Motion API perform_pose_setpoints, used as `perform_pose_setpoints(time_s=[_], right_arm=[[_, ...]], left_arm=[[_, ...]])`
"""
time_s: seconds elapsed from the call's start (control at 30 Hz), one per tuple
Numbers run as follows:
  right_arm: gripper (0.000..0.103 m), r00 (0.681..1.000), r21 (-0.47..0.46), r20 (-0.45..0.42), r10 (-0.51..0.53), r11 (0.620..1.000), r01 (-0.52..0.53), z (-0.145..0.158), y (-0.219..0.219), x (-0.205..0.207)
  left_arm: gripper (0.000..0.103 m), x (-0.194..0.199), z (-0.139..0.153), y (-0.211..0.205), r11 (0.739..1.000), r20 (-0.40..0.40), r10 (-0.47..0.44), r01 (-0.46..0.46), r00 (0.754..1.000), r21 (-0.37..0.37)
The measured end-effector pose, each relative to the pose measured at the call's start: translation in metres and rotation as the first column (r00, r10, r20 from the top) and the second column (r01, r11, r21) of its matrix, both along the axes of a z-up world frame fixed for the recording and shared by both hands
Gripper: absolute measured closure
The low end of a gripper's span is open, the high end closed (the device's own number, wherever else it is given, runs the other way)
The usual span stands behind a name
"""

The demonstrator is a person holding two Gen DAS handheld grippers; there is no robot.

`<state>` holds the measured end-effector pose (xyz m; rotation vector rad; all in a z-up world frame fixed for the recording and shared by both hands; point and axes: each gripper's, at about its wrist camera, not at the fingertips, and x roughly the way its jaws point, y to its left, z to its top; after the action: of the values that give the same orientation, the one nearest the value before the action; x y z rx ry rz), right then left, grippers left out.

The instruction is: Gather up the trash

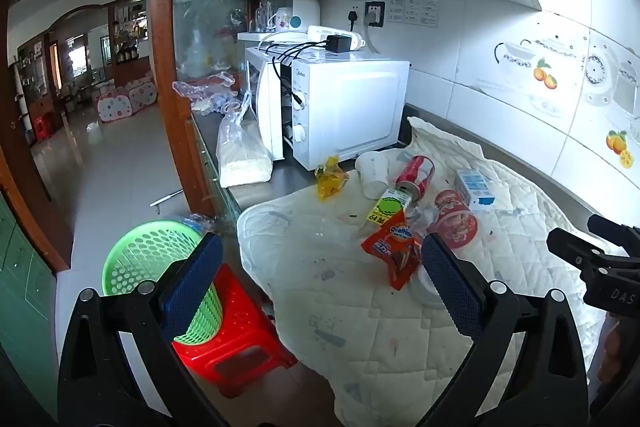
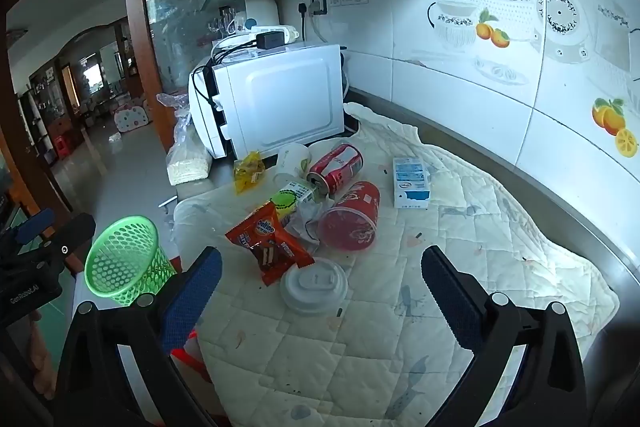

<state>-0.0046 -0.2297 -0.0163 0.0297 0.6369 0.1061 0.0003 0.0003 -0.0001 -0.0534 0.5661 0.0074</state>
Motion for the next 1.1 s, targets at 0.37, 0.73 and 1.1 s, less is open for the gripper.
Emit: perform_pose_setpoints(time_s=[0.37, 0.73, 1.1], right_arm=[[0.006, 1.000, 0.004, 0.001, 0.001, 1.000, -0.001, -0.0012, 0.0000, -0.0010], [0.006, 1.000, 0.001, 0.004, 0.008, 1.000, -0.008, -0.0028, 0.0060, -0.0042], [0.006, 1.000, 0.003, 0.002, 0.012, 1.000, -0.012, -0.0054, 0.0079, -0.0023]], left_arm=[[0.005, 0.0029, -0.0019, 0.0012, 1.000, 0.000, -0.006, 0.006, 1.000, -0.004], [0.005, 0.0001, -0.0024, 0.0040, 1.000, -0.003, 0.007, -0.007, 1.000, 0.000], [0.005, 0.0000, -0.0057, 0.0070, 1.000, -0.013, 0.011, -0.011, 1.000, -0.008]])
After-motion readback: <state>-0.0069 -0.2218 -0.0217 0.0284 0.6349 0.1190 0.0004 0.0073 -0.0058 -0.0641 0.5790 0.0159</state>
